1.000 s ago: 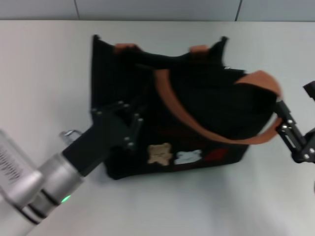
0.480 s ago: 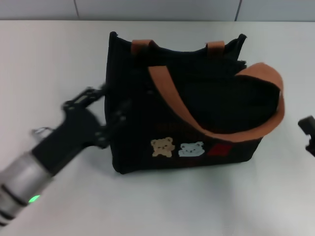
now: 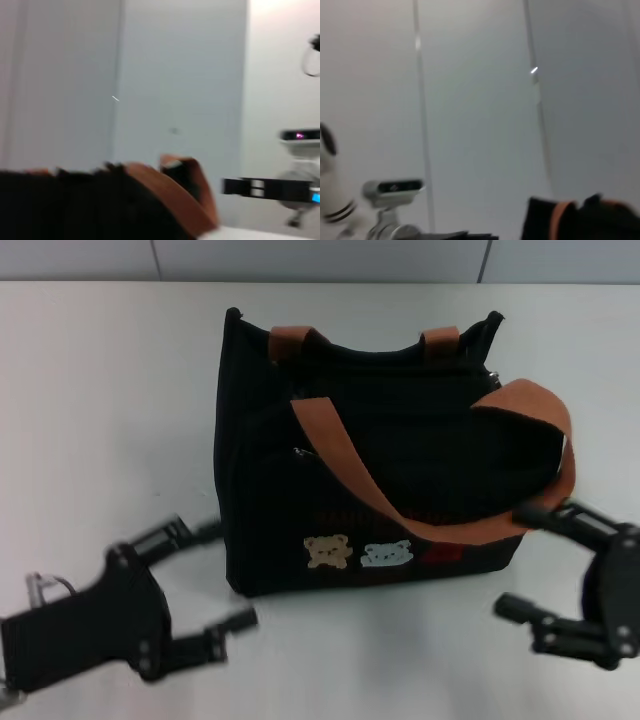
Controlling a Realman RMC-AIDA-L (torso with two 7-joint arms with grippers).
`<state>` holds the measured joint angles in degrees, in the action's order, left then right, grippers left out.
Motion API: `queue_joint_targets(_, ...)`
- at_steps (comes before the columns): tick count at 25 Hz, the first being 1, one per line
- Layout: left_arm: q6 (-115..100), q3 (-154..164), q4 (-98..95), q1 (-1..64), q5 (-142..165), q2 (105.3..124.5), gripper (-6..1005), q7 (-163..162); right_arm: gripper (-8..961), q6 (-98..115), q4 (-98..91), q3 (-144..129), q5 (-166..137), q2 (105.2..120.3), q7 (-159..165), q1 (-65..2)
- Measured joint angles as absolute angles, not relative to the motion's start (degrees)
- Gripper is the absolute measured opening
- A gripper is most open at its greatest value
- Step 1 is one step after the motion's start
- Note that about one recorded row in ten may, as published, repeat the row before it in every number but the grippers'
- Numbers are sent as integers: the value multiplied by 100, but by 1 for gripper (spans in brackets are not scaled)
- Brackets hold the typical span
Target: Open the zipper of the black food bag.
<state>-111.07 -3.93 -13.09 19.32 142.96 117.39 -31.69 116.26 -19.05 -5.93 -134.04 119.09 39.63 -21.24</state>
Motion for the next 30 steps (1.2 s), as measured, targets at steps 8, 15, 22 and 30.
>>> queue_joint_targets(8, -11016, 569, -1672, 2044, 14293, 11855, 846, -3735, 835, 11096, -1812, -1115, -13402, 11930, 4129, -2386)
queue_joint_targets(15, -11047, 614, -1688, 2051, 14286, 11843, 846, -3826, 835, 11034, -1802, -1118, -13378, 11934, 4134, -2411)
queue_joint_targets(22, -11061, 620, -1691, 2091, 14289, 11839, 846, -3848, 835, 11014, -1801, -1121, -13374, 11935, 4137, -2415)
queue_joint_targets(30, -11045, 624, -1695, 2128, 14291, 11844, 846, -3850, 835, 11010, -1798, -1125, -13379, 11936, 4117, -2426)
